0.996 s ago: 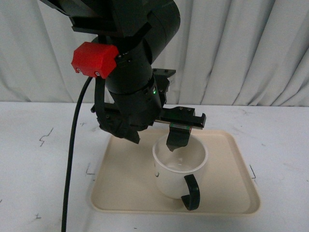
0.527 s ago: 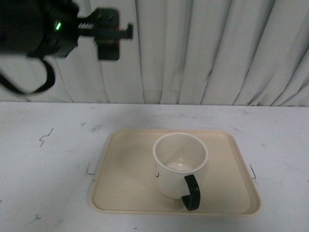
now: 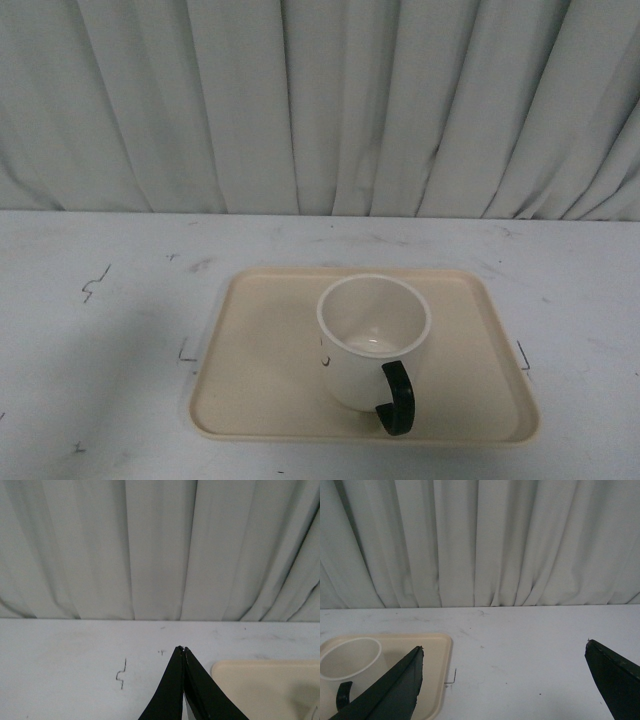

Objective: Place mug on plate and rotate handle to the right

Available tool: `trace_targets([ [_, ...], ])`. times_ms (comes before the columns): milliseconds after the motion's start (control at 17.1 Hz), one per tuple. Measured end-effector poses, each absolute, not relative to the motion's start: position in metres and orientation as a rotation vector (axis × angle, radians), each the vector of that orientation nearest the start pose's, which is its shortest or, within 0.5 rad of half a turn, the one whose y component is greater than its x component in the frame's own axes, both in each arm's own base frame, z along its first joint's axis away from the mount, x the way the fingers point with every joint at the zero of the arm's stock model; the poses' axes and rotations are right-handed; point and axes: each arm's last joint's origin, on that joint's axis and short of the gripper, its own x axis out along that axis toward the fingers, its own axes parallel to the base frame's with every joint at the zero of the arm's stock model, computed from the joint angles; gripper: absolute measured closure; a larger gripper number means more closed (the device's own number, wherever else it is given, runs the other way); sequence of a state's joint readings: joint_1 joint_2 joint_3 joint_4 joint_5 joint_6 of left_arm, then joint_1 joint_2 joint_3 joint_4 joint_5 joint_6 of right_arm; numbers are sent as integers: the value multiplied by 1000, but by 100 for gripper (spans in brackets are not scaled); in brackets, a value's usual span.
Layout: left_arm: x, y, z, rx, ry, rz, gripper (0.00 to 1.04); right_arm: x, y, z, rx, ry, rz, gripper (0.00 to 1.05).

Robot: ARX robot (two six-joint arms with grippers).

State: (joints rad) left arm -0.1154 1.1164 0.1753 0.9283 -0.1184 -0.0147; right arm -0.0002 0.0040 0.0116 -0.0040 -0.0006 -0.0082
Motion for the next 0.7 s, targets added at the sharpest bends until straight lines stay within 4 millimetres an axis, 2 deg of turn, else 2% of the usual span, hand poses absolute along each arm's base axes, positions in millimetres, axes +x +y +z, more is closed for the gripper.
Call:
trace_targets([
  [234, 177, -14, 173, -13, 17, 1, 103, 97, 0, 167, -8, -4, 0, 6],
  [293, 171, -11, 172, -17, -30, 3, 103, 97, 0, 167, -8, -4, 0, 6],
  [410, 160, 0, 157, -14, 49, 5, 103, 97, 0, 167, -8, -3, 0, 6],
  [527, 152, 0, 164, -14, 5, 6, 103, 97, 0, 167, -8, -4, 0, 6],
  [703, 144, 0, 164, -14, 14, 5, 103, 97, 0, 167, -8, -4, 0, 6],
])
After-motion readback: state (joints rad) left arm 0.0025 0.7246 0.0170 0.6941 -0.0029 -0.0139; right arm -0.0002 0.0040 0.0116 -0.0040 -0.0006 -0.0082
